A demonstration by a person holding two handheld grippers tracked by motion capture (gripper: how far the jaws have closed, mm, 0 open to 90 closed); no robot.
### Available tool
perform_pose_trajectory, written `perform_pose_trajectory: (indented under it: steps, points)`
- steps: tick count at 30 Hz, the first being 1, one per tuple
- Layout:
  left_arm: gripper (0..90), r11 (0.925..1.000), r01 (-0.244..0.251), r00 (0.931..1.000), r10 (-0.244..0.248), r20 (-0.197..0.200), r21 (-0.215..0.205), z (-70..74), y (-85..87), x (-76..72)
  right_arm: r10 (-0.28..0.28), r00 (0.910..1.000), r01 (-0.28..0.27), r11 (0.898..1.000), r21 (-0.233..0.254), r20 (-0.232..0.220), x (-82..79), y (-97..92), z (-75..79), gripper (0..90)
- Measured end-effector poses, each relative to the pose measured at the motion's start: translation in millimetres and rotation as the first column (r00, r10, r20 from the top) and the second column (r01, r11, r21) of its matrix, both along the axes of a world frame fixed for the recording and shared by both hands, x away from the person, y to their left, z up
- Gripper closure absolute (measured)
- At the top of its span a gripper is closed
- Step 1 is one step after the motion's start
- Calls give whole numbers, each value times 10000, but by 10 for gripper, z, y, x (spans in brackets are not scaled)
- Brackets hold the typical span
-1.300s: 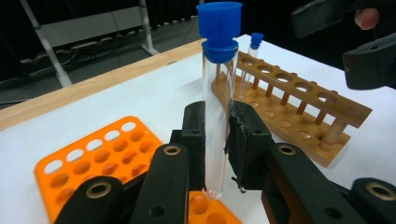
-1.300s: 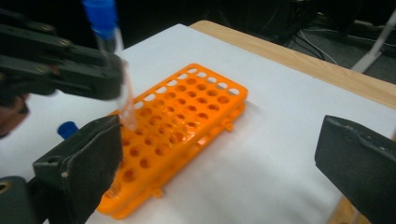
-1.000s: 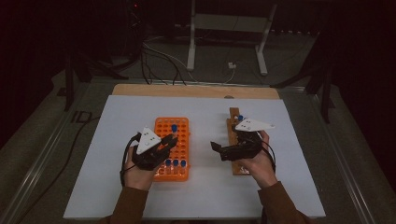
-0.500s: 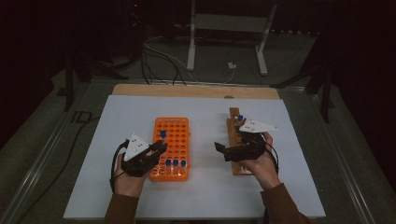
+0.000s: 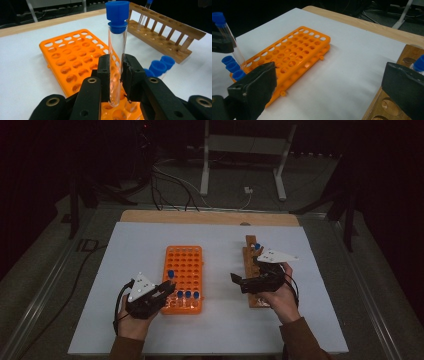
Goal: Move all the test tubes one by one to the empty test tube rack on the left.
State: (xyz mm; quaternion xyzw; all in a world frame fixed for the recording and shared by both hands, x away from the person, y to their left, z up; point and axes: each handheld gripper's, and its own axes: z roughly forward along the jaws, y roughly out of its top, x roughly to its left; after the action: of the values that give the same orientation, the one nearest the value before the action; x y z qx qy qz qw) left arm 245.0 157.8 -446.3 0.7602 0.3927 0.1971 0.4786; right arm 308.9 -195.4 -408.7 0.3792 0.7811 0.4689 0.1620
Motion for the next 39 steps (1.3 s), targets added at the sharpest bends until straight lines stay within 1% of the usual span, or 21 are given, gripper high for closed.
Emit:
perform_pose_trajectory:
  steps: [8, 14, 19, 24, 29, 31, 34, 35, 39]
  points:
    - [775, 9995, 240, 9994, -234, -263, 226, -107, -18, -56, 5, 10000, -5, 10000, 23, -36, -4, -1, -11, 3]
    - [775, 9985, 280, 9982, -254, -540, 469, -179, 16, -77, -16, 10000, 17, 10000, 28, -62, -6, -19, -15, 3]
    - [776, 9933, 453, 9955, -360, -874, 1067, -259, -13, -84, 24, 10000, -23, 10000, 48, -92, -9, -16, -29, 3]
    - [777, 9913, 503, 9946, -387, -962, 1214, -263, -24, -81, 76, 9999, -76, 10000, 23, -112, -9, -10, -38, 3]
    - [779, 9877, 578, 9935, -427, -1054, 1450, -274, -45, -85, 73, 9998, -72, 10000, 38, -161, -8, -10, -46, 3]
    - [779, 9852, 612, 9933, -443, -1072, 1601, -280, -56, -89, 73, 9998, -73, 10000, 38, -179, -8, -6, -51, 3]
    - [780, 9780, 657, 9916, -418, -1224, 1980, -316, -82, -96, 110, 9997, -110, 9999, 26, -196, -5, 5, -61, 3]
    - [780, 9765, 690, 9915, -445, -1220, 2042, -326, -86, -102, 133, 9997, -133, 9999, 12, -191, -3, 9, -64, 3]
    - [779, 9754, 709, 9912, -454, -1246, 2088, -322, -90, -96, 160, 9996, -160, 9999, 10, -212, 3, 23, -70, 3]
